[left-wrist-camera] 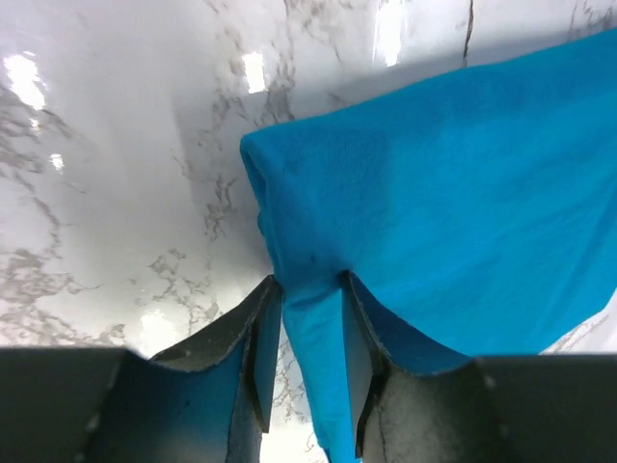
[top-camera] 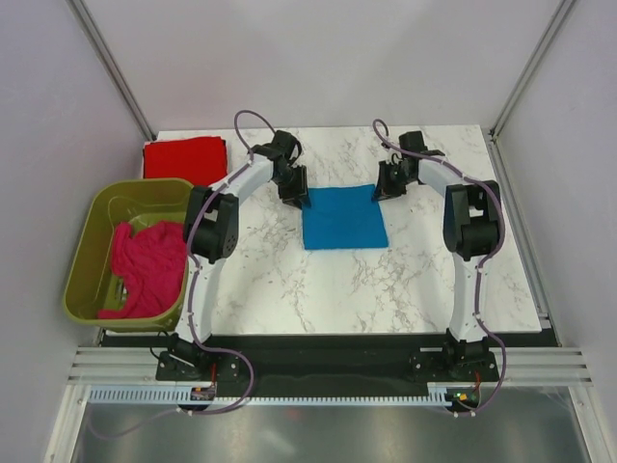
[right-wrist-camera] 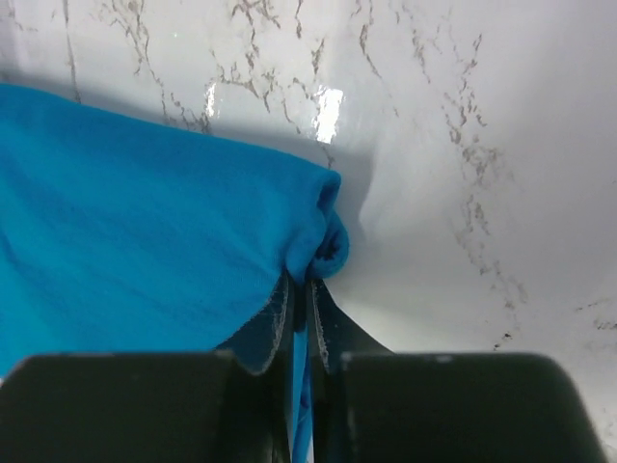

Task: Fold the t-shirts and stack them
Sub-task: Fold the tshirt, then neatly place the folded tshirt to the corner

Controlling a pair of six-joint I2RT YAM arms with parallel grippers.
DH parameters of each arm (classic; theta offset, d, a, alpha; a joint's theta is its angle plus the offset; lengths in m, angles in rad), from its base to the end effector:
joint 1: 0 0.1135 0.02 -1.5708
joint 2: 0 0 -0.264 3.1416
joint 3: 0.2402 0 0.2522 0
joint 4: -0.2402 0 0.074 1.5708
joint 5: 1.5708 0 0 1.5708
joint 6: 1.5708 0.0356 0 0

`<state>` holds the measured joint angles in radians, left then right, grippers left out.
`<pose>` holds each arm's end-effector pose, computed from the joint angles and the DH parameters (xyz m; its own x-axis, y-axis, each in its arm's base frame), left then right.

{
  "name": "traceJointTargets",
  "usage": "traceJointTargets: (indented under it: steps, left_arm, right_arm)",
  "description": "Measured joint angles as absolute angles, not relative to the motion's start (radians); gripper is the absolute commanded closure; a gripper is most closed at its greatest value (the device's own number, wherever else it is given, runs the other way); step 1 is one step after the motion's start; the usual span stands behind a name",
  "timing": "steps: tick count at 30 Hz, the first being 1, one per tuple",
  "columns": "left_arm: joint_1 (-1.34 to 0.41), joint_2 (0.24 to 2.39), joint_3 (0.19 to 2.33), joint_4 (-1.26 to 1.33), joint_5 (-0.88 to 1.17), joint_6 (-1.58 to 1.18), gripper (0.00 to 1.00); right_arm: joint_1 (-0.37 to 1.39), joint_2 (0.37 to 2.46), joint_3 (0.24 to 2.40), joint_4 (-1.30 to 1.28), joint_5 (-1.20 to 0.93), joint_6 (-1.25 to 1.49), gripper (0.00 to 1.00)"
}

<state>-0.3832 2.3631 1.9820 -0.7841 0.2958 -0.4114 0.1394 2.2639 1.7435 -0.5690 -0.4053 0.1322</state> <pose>0.4601 -0.1967 0.1642 -0.9668 -0.0227 -0.2545 0.0848 0.9111 -0.4033 0.4738 0.0807 0.1523 -0.9108 -0.0055 -0.4129 -0.1901 0.8932 0.4075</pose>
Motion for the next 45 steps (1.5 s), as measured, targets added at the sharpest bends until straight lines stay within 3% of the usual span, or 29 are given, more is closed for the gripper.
traceJointTargets:
  steps: [5,11,18,35,45]
  left_arm:
    - [-0.358,2.339,1.972,-0.775,0.292,-0.399,0.55]
    - [-0.337,2.157,1.673,-0.682,0.404,-0.391,0.49]
    - [-0.346,2.105,1.544,-0.583,0.481,-0.390,0.47]
    - [-0.342,2.128,1.520,-0.446,0.401,-0.397,0.47]
    - [-0.341,2.175,1.549,-0.382,0.461,-0.422,0.60]
  right_arm:
    - [0.132,2.202,1.608,-0.443,-0.438,0.169,0.99]
    - [0.116,2.175,1.525,-0.346,-0.492,0.215,0.92]
    - [0.111,2.159,1.480,-0.292,-0.521,0.231,0.97]
    - [0.081,2.177,1.476,-0.273,-0.595,0.243,1.00]
    - [0.081,2.178,1.481,-0.281,-0.591,0.243,0.98]
